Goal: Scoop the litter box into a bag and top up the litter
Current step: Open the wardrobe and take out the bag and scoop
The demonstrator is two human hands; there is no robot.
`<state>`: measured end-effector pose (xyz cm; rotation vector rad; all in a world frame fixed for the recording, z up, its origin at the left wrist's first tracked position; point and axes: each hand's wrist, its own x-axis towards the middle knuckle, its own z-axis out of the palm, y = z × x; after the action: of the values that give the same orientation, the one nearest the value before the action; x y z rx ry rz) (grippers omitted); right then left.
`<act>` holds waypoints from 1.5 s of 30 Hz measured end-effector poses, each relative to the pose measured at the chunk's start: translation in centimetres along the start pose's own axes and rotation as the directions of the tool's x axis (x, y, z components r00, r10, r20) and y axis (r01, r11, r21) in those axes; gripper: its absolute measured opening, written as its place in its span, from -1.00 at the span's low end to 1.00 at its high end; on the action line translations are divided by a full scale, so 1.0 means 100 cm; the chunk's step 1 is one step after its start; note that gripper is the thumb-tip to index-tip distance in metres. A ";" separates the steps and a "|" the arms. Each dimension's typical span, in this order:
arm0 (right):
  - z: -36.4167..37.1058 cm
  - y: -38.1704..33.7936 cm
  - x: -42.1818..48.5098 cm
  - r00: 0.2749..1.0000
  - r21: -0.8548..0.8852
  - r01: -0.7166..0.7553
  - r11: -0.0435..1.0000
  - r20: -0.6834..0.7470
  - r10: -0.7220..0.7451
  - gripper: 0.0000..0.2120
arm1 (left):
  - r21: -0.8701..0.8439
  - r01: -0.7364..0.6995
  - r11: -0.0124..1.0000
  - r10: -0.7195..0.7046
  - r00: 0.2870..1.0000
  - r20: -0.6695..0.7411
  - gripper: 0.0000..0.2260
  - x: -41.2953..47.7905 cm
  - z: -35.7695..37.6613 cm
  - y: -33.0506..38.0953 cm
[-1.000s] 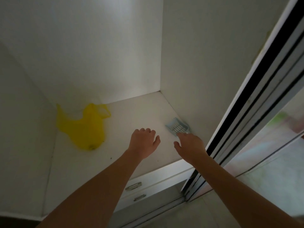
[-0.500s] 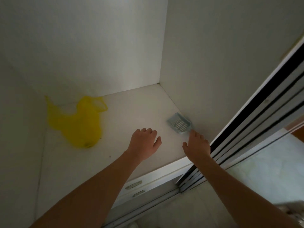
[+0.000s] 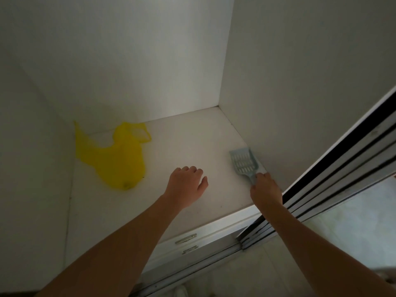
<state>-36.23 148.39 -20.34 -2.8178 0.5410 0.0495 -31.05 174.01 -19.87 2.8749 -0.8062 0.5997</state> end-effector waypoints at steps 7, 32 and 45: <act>0.007 -0.037 0.000 0.995 0.101 0.101 0.990 -0.011 -0.100 -0.83 | 0.025 0.072 0.997 -0.073 0.997 0.040 -0.60 -0.009 -0.013 -0.032; 0.021 -0.187 0.010 0.881 0.239 0.470 0.850 -0.070 -0.468 -0.85 | -0.270 0.948 0.170 -0.976 0.199 0.085 0.27 -0.036 -0.052 -0.156; 0.030 -0.180 0.022 0.919 0.193 0.390 0.900 -0.018 -0.394 -0.83 | -0.054 0.859 0.508 -0.805 0.497 0.324 0.15 0.005 0.004 -0.140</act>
<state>-27.53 164.52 -18.75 -2.6731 -0.0374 -0.0507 -23.30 185.70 -19.88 2.6771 0.5671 -0.0114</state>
